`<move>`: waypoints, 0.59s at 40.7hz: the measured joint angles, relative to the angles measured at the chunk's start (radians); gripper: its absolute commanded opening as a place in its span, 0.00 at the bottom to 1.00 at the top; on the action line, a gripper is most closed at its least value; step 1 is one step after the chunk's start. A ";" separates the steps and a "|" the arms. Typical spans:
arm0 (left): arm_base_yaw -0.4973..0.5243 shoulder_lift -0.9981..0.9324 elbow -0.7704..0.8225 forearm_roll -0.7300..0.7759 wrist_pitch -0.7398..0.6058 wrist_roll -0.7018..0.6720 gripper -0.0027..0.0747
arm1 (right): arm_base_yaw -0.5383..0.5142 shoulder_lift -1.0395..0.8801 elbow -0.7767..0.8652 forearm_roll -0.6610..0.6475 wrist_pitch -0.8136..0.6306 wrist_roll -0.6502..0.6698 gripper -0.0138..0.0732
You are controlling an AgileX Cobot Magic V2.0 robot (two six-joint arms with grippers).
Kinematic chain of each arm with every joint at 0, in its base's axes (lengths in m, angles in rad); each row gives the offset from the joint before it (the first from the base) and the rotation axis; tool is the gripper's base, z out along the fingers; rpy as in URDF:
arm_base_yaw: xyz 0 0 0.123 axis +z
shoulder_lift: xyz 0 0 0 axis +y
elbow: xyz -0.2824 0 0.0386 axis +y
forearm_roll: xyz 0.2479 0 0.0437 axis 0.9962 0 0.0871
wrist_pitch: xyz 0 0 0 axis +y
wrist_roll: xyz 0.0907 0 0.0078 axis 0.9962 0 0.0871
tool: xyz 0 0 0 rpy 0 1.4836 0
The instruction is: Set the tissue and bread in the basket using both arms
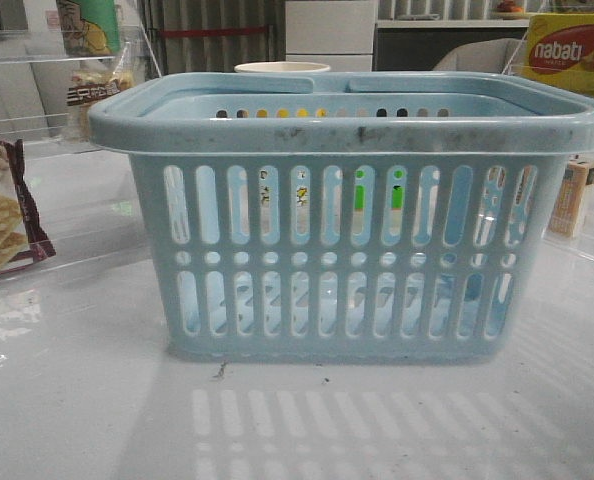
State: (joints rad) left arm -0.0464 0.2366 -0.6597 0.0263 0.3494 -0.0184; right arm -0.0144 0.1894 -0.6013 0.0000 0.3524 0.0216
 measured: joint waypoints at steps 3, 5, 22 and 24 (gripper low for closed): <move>0.000 0.065 -0.045 0.000 0.088 0.000 0.15 | 0.000 0.061 -0.029 0.000 0.060 0.000 0.22; 0.000 0.098 -0.057 0.000 0.128 0.000 0.15 | 0.000 0.098 -0.036 0.000 0.101 0.000 0.22; 0.000 0.312 -0.026 -0.002 0.338 0.000 0.15 | 0.000 0.371 -0.036 0.000 0.339 0.000 0.22; 0.000 0.334 -0.021 -0.004 0.338 0.000 0.17 | 0.000 0.399 -0.036 0.000 0.350 0.000 0.23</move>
State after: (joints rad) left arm -0.0464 0.5710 -0.6812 0.0226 0.6871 -0.0184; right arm -0.0144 0.5888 -0.6377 0.0000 0.7026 0.0216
